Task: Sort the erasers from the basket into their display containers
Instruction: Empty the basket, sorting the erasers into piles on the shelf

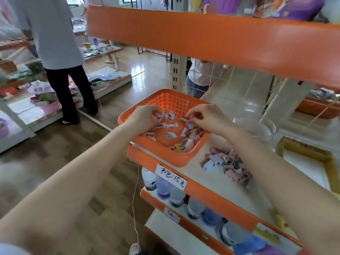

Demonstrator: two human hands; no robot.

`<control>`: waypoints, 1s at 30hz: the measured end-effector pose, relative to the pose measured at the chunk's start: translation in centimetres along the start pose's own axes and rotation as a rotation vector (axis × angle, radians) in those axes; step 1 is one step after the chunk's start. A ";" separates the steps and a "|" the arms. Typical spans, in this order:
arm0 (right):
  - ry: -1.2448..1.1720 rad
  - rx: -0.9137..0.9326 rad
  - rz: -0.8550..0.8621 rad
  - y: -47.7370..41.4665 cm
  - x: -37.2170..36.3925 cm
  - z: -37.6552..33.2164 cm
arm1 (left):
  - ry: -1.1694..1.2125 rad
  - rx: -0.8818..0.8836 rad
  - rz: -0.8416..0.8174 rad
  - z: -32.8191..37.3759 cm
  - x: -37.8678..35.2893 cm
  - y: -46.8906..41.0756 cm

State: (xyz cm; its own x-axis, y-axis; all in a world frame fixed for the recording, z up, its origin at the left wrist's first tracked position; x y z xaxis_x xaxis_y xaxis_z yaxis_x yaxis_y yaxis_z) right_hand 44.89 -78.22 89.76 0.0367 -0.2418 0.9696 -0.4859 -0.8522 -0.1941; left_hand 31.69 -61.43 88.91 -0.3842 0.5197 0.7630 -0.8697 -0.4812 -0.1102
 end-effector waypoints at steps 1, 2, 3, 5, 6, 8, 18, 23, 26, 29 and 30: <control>0.020 -0.012 -0.018 -0.3 -0.3 0.2 | -0.006 -0.005 -0.016 -0.1 -0.1 -0.2; 0.039 -0.025 -0.038 -0.6 -0.6 0.3 | -0.014 -0.011 -0.036 -0.2 -0.3 -0.3; 0.052 -0.037 -0.054 -0.8 -0.8 0.5 | -0.027 -0.017 -0.055 -0.2 -0.5 -0.5; 0.055 -0.061 -0.069 -1.3 -0.9 0.7 | -0.054 -0.028 -0.090 -0.1 -0.7 -1.1; 0.054 -0.067 -0.068 -1.5 -0.9 0.7 | -0.063 -0.036 -0.105 -0.1 -0.7 -1.5; 0.061 -0.074 -0.055 -1.8 -0.8 1.0 | -0.082 -0.053 -0.137 -0.1 -0.8 -2.6; 0.082 -0.101 -0.217 -5.4 -2.0 0.3 | -0.362 -0.058 -0.391 -1.5 -3.2 -8.1; 0.168 -0.056 -0.353 -7.6 -4.2 -2.3 | -0.285 -0.035 -0.456 -3.0 -3.3 -8.7; 0.260 -0.035 -0.407 -9.0 -5.5 -2.9 | -0.247 -0.028 -0.470 -3.3 -3.4 -8.7; 0.323 -0.001 -0.420 -10.2 -6.4 -3.0 | -0.255 -0.026 -0.463 -3.3 -3.5 -9.0; 0.330 -0.001 -0.427 -10.4 -6.6 -3.0 | -0.272 -0.026 -0.456 -3.3 -3.5 -9.1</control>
State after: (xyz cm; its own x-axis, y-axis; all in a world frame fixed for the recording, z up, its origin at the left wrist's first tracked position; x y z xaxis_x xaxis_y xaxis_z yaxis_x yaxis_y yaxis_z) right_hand 47.11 -66.33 85.81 -0.0450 0.2846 0.9576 -0.4886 -0.8423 0.2274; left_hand 39.92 -56.57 85.17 0.1260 0.4681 0.8746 -0.9384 -0.2297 0.2581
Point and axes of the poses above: each hand's wrist, its own y-axis away from the middle knuckle, its own x-axis out of the back of the hand, z = x × y, the point moved 3 cm from there along -y, towards the middle knuckle, and after that the axes turned 15 degrees about y, right-handed, at the moved point
